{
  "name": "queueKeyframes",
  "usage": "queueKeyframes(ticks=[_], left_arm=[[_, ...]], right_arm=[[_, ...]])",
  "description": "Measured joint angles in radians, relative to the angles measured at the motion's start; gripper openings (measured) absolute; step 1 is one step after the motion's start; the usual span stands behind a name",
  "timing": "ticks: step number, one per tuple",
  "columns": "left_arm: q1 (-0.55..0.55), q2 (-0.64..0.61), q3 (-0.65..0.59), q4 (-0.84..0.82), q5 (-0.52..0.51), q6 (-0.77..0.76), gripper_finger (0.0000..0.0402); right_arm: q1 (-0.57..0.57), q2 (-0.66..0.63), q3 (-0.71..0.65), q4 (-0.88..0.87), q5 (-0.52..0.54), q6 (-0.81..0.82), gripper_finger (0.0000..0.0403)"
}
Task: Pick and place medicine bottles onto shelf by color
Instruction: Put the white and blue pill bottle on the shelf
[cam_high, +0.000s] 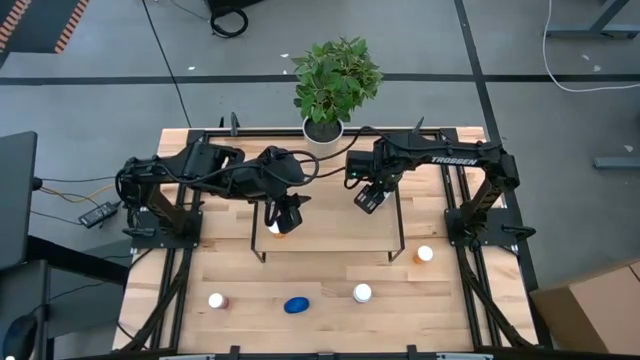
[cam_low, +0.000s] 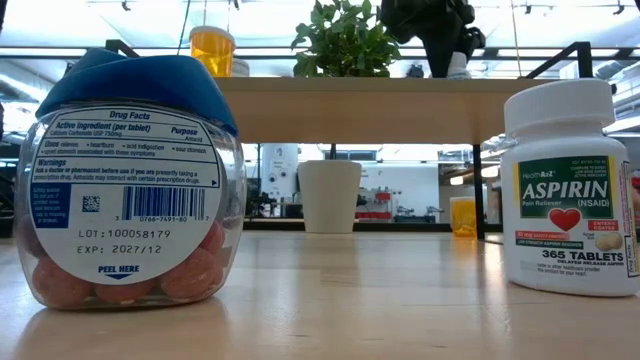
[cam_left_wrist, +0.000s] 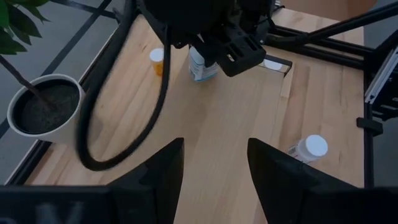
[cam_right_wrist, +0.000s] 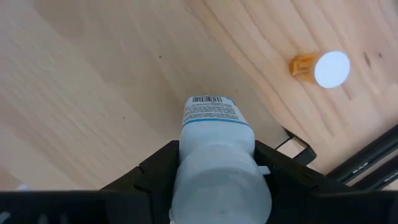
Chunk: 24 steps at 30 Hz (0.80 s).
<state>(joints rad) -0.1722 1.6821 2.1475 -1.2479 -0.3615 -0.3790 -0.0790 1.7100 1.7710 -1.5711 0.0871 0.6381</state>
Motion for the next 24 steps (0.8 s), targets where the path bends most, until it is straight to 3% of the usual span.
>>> queueKeyframes(ticks=[13, 24], left_arm=[[0.0, 0.0, 0.0, 0.003, 0.0, -0.017, 0.019], [-0.004, 0.0, 0.0, -0.005, 0.0, -0.058, 0.019]], right_arm=[[-0.013, 0.0, 0.0, 0.0, -0.002, -0.016, 0.0194], [-0.013, 0.0, 0.0, 0.0, 0.0, -0.015, 0.0228]])
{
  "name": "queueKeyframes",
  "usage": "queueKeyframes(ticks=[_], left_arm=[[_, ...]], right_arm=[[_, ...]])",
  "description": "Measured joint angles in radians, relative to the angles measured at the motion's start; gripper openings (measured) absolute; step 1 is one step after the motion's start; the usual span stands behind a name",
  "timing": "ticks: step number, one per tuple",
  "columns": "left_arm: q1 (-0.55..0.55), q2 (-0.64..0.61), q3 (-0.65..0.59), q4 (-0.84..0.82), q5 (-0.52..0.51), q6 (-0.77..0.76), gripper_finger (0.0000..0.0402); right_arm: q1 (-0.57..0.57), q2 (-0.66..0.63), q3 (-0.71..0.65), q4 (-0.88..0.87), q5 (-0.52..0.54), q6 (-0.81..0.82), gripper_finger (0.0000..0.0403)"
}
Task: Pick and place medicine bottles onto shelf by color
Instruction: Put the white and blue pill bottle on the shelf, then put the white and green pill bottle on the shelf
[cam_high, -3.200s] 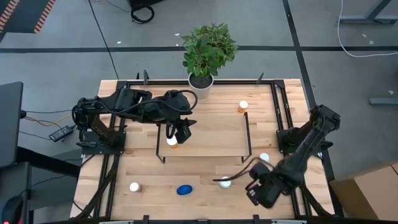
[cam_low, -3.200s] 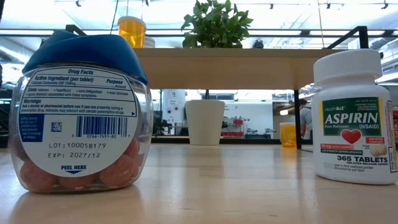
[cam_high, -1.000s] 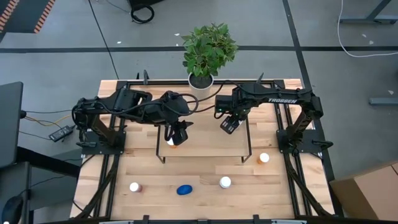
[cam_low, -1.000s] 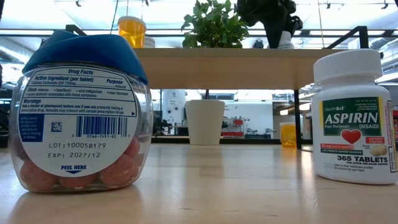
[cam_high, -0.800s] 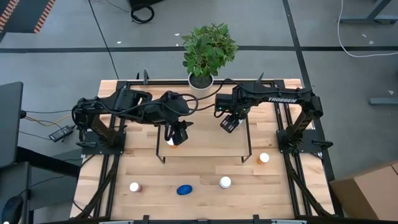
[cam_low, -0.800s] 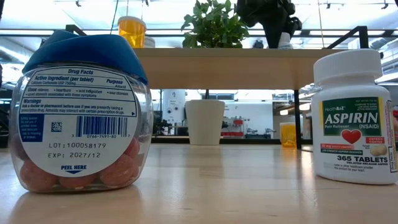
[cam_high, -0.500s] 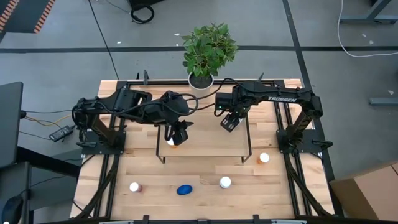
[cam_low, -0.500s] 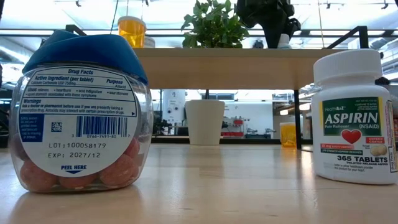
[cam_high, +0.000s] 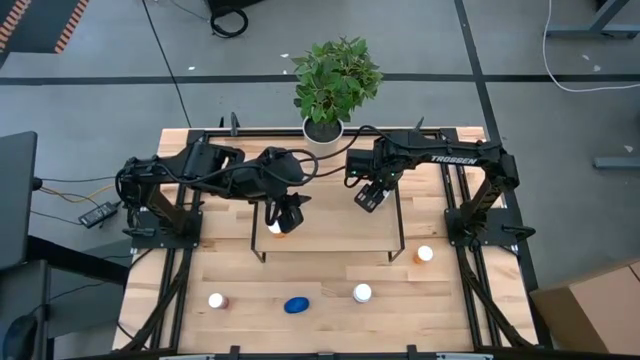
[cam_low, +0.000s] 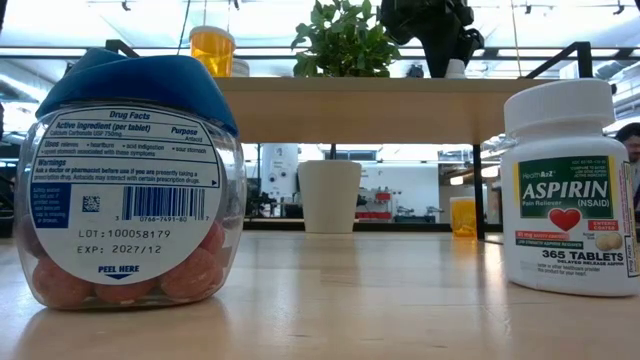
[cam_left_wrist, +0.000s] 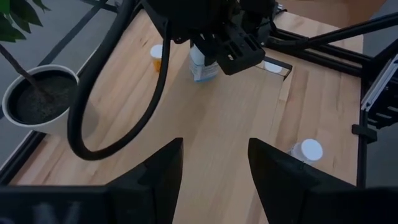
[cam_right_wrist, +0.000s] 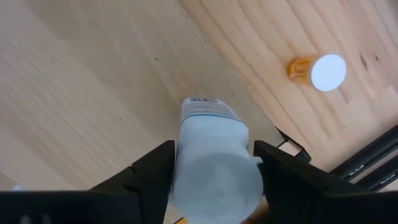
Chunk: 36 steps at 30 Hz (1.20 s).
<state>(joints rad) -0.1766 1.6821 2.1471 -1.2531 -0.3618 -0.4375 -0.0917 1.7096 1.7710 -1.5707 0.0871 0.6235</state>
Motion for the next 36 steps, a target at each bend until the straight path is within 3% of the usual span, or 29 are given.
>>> queueKeyframes(ticks=[14, 22, 30, 36], left_arm=[[-0.016, 0.0, 0.0, -0.009, 0.0, 0.009, 0.0191], [-0.009, 0.0, 0.0, -0.038, -0.005, 0.012, 0.0202], [-0.004, 0.0, 0.0, -0.046, -0.005, 0.023, 0.0206], [-0.001, 0.0, 0.0, -0.059, -0.004, 0.081, 0.021]], right_arm=[[0.025, -0.011, 0.055, 0.004, -0.004, 0.07, 0.0257], [0.159, -0.089, 0.057, -0.001, 0.059, 0.306, 0.0273], [0.264, -0.098, 0.057, -0.001, 0.142, 0.507, 0.0274], [0.364, -0.098, 0.057, 0.0, 0.149, 0.673, 0.0273]])
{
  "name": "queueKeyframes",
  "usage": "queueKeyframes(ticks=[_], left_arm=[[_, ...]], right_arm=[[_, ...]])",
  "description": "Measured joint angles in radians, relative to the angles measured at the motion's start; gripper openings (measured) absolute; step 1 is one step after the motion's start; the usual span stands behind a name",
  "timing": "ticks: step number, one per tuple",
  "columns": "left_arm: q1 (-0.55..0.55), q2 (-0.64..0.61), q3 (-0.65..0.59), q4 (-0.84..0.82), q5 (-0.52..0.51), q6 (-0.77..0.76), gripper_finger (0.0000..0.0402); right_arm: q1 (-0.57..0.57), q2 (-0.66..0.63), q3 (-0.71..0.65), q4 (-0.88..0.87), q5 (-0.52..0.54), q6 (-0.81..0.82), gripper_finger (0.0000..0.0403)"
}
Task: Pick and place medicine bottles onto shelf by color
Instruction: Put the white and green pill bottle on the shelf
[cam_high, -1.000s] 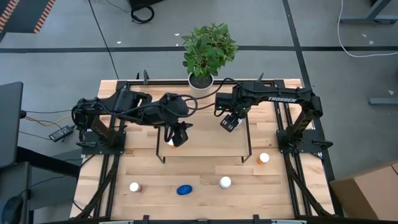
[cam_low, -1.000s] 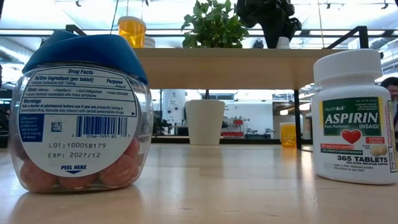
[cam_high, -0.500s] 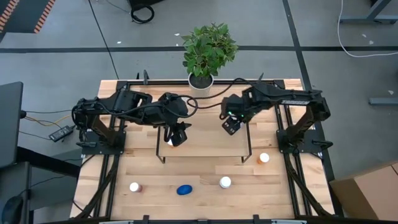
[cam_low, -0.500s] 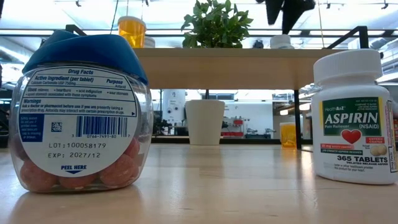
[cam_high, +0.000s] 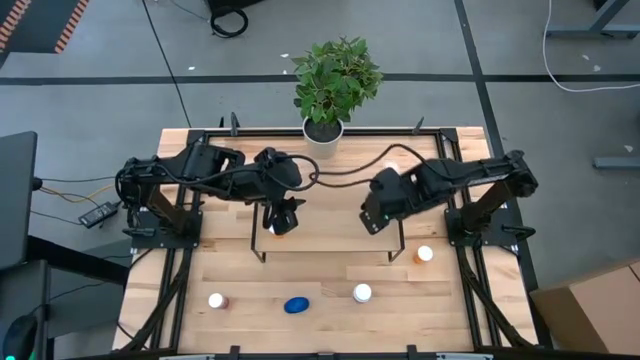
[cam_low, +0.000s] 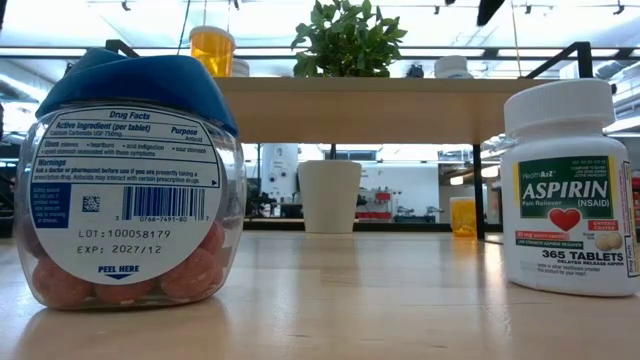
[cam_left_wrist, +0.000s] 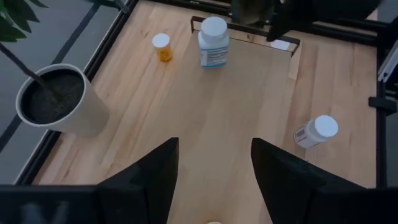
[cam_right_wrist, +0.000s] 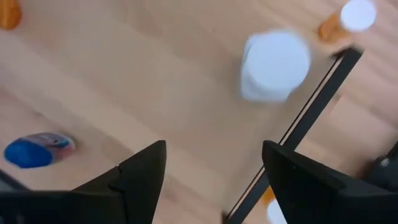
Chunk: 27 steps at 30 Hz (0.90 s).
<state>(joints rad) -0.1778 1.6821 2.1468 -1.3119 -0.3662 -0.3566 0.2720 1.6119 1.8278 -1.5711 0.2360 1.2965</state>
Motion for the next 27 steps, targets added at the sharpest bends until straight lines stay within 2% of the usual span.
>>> queueKeyframes(ticks=[7, 13, 16, 21, 27], left_arm=[[0.023, 0.0, 0.0, 0.001, 0.0, 0.009, 0.0209], [0.031, 0.0, 0.0, 0.002, 0.0, 0.001, 0.021], [0.031, 0.0, 0.0, 0.002, 0.0, -0.006, 0.0207], [0.031, 0.0, 0.0, 0.019, 0.0, -0.025, 0.0208], [0.031, 0.0, 0.0, 0.022, 0.0, -0.024, 0.0208]], right_arm=[[0.117, 0.0, 0.0, 0.0, 0.041, 0.17, 0.0273], [0.138, 0.0, -0.001, 0.0, 0.136, 0.184, 0.0272], [0.099, 0.0, -0.001, 0.0, 0.135, 0.134, 0.0273], [-0.02, 0.0, -0.001, 0.0, -0.005, 0.027, 0.0273], [-0.136, 0.0, -0.001, 0.0, -0.073, -0.057, 0.0273]])
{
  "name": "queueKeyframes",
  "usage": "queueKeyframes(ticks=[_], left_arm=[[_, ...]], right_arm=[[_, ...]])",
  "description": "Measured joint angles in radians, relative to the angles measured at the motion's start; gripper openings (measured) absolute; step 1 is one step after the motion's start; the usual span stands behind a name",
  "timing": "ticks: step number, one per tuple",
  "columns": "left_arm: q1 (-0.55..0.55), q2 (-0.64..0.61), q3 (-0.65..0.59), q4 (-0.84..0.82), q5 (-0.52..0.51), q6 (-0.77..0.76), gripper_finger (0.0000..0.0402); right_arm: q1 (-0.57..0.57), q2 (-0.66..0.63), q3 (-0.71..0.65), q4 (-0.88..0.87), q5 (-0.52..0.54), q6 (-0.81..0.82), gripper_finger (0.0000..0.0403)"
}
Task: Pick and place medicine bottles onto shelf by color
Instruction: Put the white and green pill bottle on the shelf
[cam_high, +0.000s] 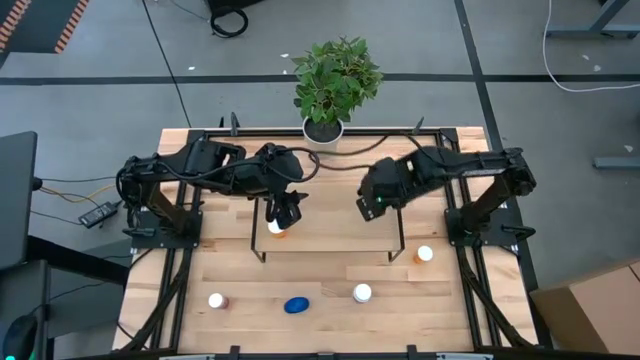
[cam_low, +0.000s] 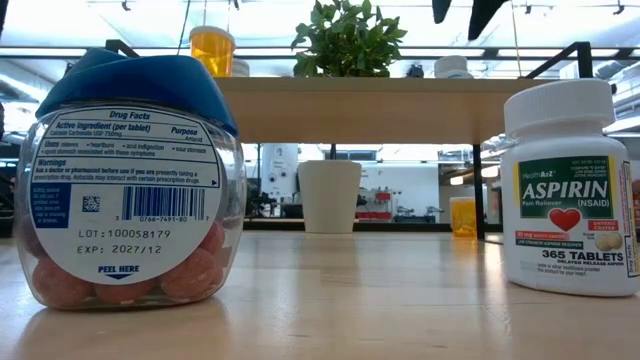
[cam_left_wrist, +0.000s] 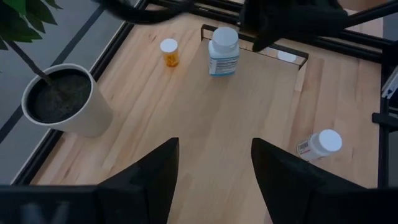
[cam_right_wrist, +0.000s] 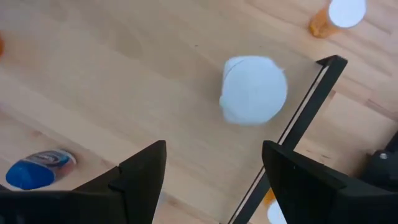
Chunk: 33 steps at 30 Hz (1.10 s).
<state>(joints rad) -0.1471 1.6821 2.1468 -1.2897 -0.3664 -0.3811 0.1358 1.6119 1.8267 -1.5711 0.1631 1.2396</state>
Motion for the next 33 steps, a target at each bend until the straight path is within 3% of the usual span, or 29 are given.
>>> queueKeyframes(ticks=[5, 15, 23, 33], left_arm=[[0.0, 0.0, 0.0, -0.012, 0.0, -0.001, 0.0202], [0.0, 0.0, 0.0, -0.006, 0.0, 0.004, 0.0204], [-0.001, 0.0, 0.0, -0.004, 0.0, 0.129, 0.0198], [-0.001, 0.0, 0.0, -0.052, 0.0, 0.159, 0.0208]], right_arm=[[0.009, 0.0, 0.0, 0.025, -0.084, 0.027, 0.0272], [0.23, 0.027, -0.001, 0.088, -0.105, 0.321, 0.0272], [0.332, 0.171, -0.001, 0.285, -0.161, 0.464, 0.0272], [0.381, 0.29, -0.001, 0.376, -0.209, 0.653, 0.0273]])
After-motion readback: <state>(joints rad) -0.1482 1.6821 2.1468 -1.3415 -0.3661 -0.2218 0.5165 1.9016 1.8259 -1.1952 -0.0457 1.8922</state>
